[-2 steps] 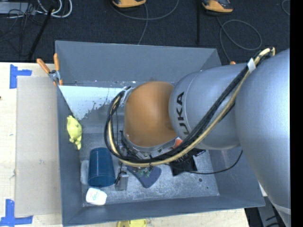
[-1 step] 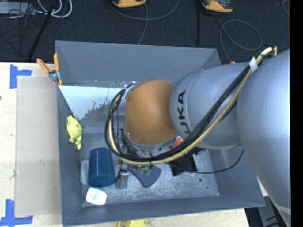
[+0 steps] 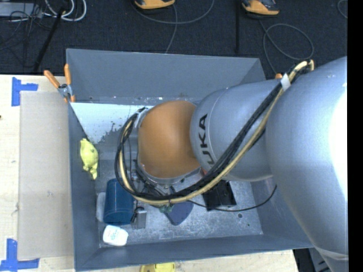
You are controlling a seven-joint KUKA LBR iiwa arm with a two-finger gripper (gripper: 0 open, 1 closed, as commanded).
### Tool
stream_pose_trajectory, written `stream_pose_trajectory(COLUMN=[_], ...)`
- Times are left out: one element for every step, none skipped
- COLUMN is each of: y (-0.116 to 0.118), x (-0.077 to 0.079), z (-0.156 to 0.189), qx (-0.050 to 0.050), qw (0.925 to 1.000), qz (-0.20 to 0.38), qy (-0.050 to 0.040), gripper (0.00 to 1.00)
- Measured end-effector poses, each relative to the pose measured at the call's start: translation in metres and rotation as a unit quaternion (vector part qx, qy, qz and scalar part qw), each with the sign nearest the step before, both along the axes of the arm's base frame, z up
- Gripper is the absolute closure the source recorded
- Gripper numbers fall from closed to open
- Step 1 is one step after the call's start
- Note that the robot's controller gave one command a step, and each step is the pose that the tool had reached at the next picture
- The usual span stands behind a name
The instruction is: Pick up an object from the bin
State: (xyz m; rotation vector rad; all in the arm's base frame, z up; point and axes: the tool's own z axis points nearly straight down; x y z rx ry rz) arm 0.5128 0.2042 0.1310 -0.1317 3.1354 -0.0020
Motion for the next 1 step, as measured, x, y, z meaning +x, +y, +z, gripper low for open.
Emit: stream_pose_trajectory(y=[0.0007], x=[0.0357], z=[-0.0280], qx=[0.002], qw=[0.9994], qz=[0.034], qy=[0.0009], gripper=[0.00])
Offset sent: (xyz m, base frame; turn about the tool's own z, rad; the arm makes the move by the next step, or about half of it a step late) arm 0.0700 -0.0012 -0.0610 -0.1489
